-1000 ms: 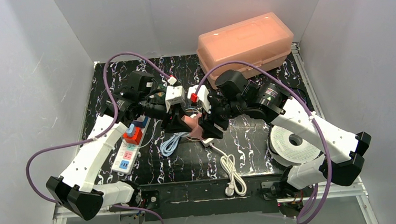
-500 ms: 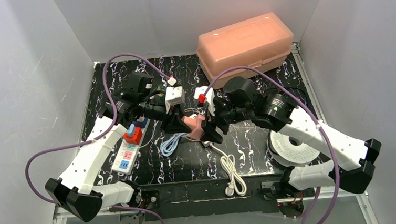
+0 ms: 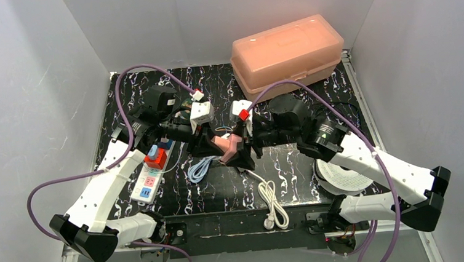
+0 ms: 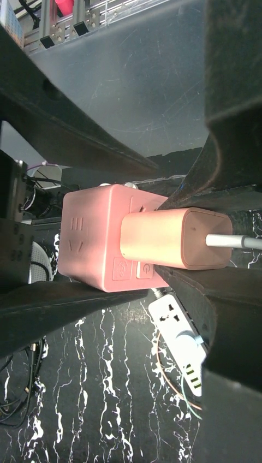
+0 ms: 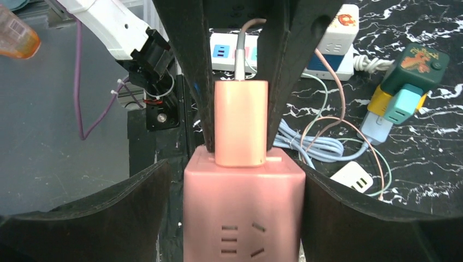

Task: Pull the plug off the socket
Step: Remove the plug from the socket.

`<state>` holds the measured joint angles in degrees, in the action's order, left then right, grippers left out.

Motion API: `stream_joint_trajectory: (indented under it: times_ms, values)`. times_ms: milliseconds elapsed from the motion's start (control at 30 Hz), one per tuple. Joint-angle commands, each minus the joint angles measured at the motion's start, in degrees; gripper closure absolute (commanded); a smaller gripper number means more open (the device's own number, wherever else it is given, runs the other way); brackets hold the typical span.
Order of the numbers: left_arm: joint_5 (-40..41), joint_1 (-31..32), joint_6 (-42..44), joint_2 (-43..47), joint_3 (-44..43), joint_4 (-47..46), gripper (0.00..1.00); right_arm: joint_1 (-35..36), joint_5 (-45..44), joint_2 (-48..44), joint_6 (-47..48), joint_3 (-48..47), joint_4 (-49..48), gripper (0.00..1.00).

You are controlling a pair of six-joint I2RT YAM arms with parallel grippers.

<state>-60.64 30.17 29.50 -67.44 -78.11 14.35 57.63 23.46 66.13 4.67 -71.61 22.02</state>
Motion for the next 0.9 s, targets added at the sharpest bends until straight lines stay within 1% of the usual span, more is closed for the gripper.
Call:
stream_joint_trajectory:
  times_ms: [0, 100, 167, 200, 267, 367, 467, 567, 600, 700, 867]
  values:
    - [-4.57, -0.12, -0.90, 1.67, 0.37, -0.82, 1.00, 0.55, 3.40, 1.93, 0.60, -3.28, -4.43, 0.14]
    - [-4.95, -0.12, -0.99, 2.02, 0.46, -0.92, 1.00, 0.52, 4.44, 2.69, 0.64, -3.23, -5.10, 0.13]
    - [-5.14, -0.11, -1.00, 2.15, 0.56, -0.99, 1.00, 0.55, 5.09, 3.30, 0.75, -3.46, -5.12, 0.18]
    - [-5.17, -0.11, -1.02, 2.28, 0.53, -1.10, 1.00, 0.56, 5.36, 3.65, 0.73, -3.64, -4.88, 0.23]
    - [-5.11, -0.13, -1.03, 2.52, 0.57, -1.16, 1.00, 0.47, 6.08, 4.21, 0.96, -3.87, -4.08, 0.35]
    - [-4.80, -0.11, -0.48, 2.99, 0.76, -0.82, 1.00, 0.47, 7.21, 4.23, 1.18, -3.36, -2.51, 0.61]
    - [-4.54, -0.11, 1.21, 3.59, 1.02, 0.19, 1.00, 0.47, 7.71, 3.53, 1.22, -2.05, -0.94, 0.80]
    - [-4.41, -0.20, 1.71, 3.96, 1.23, 0.68, 1.00, 0.46, 7.74, 2.48, 1.22, -0.51, -0.05, 0.97]
    - [-4.40, -0.20, 1.91, 4.06, 1.24, 1.02, 1.00, 0.47, 7.63, 2.09, 1.14, -0.06, 0.38, 0.99]
    - [-4.60, -0.44, 1.97, 4.32, 1.24, 1.29, 1.00, 0.43, 6.79, 0.77, 1.22, 1.49, 1.86, 0.99]
    - [-4.84, -0.86, 2.02, 4.75, 1.11, 1.43, 1.00, 0.22, 4.91, -2.71, 0.15, 6.74, 1.67, 0.99]
